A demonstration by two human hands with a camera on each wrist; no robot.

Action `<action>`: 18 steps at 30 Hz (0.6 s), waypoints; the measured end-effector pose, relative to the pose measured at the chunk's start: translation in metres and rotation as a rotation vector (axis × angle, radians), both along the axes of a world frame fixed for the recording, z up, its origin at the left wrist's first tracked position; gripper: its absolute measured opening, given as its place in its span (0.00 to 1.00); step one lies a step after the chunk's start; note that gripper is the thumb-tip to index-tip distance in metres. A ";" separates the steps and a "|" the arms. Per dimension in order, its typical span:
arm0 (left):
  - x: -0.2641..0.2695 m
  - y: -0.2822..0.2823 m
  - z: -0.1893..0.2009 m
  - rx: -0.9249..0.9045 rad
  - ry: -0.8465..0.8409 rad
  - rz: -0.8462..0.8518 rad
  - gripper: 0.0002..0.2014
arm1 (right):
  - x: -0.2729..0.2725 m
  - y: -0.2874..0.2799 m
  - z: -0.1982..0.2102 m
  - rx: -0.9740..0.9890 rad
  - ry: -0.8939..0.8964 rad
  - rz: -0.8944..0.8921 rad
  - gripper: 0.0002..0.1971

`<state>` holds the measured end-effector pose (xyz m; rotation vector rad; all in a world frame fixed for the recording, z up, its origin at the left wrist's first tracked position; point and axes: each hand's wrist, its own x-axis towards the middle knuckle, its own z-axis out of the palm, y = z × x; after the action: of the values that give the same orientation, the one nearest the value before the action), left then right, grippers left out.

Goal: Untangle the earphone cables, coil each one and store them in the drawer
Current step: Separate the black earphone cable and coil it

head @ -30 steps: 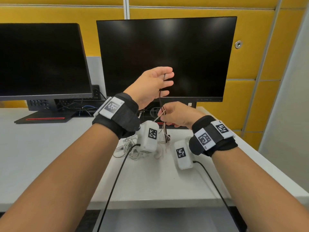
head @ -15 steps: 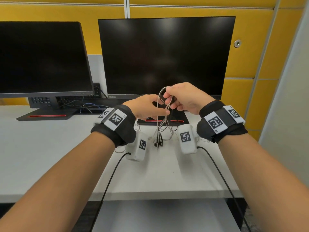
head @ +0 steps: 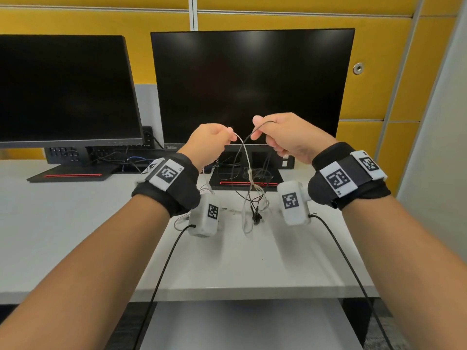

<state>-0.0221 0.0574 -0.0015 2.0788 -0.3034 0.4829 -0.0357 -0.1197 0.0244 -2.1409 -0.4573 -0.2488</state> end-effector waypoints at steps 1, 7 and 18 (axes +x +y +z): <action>0.001 -0.002 -0.001 0.023 0.004 -0.003 0.12 | -0.003 0.001 0.004 0.032 -0.024 0.012 0.18; 0.007 -0.006 -0.009 0.222 0.036 0.111 0.11 | -0.016 0.008 0.027 0.181 -0.041 0.114 0.16; -0.017 -0.008 -0.016 0.390 0.092 -0.250 0.12 | -0.017 0.015 0.032 0.418 -0.230 0.136 0.03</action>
<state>-0.0388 0.0492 -0.0172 2.3870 -0.6345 0.1845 -0.0525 -0.1049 0.0562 -1.6733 -0.6212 -0.4726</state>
